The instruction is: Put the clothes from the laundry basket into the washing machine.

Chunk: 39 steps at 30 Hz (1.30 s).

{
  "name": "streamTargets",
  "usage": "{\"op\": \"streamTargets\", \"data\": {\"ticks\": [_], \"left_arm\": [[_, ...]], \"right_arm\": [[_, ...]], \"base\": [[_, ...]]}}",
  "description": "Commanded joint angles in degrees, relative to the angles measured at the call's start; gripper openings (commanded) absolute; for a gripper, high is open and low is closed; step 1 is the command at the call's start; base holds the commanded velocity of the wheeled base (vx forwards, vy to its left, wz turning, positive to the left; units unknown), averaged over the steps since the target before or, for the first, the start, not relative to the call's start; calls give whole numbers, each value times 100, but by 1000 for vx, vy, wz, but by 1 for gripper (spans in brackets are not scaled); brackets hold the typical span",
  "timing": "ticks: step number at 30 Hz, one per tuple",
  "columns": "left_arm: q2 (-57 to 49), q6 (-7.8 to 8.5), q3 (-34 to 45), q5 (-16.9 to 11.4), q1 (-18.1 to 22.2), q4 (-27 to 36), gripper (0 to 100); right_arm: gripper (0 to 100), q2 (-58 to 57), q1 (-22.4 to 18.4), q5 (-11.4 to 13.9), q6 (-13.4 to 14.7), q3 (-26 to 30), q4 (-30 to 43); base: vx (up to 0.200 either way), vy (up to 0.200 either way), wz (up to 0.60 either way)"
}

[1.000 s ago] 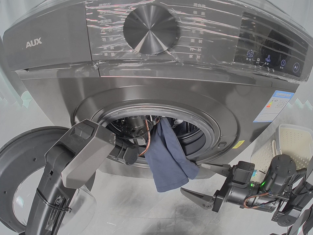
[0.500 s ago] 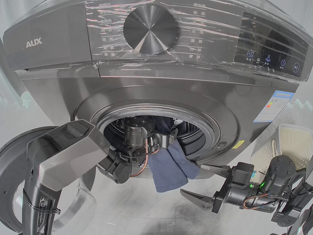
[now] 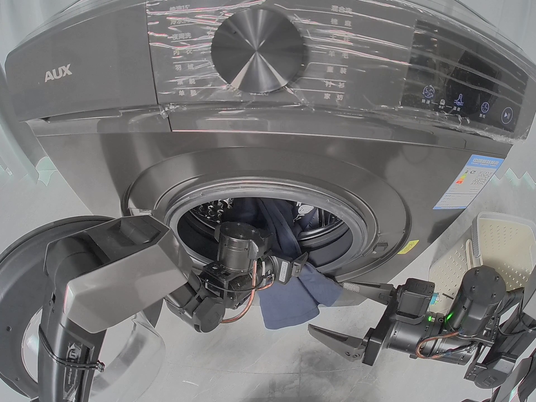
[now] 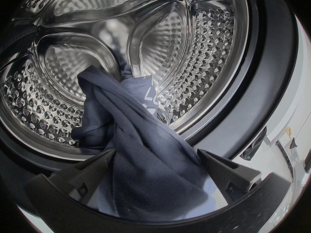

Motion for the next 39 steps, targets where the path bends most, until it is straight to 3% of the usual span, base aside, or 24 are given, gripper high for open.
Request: {"op": "streamTargets", "data": {"ticks": [1, 2, 7, 12, 15, 20, 29, 37, 38, 39], "left_arm": [[154, 16, -35, 8, 53, 0, 100], [145, 16, -35, 8, 53, 0, 0], [110, -37, -158, 61, 10, 27, 0], [242, -301, -712, 333, 80, 124, 0], [400, -362, -1257, 448, 203, 62, 0], [866, -388, -2566, 676, 423, -351, 0], [1437, -371, -3779, 834, 616, -562, 0], [1437, -371, -3700, 852, 546, -562, 0], [1411, -388, -3630, 852, 546, -536, 100], [1341, -397, -3489, 852, 528, -527, 100]], "right_arm": [[100, 9, -11, 10, 2, -2, -4], [100, 9, -11, 1, 2, -11, -4], [100, 9, 15, 1, 2, -20, -4], [100, 9, -3, 1, 2, -37, -4], [100, 9, -3, 1, 11, -37, -4], [100, 9, -11, 1, 2, -46, -4], [100, 9, -11, 1, 11, -46, -4], [100, 9, -29, 1, 11, -46, -4], [100, 9, -38, 1, 11, -46, -4], [100, 9, -38, 1, 11, -46, -4]], "base": [[0, 0, 0], [0, 0, 0], [0, 0, 0], [0, 0, 0], [0, 0, 0], [0, 0, 0], [0, 0, 0], [0, 0, 0], [0, 0, 0], [0, 0, 0]]}}
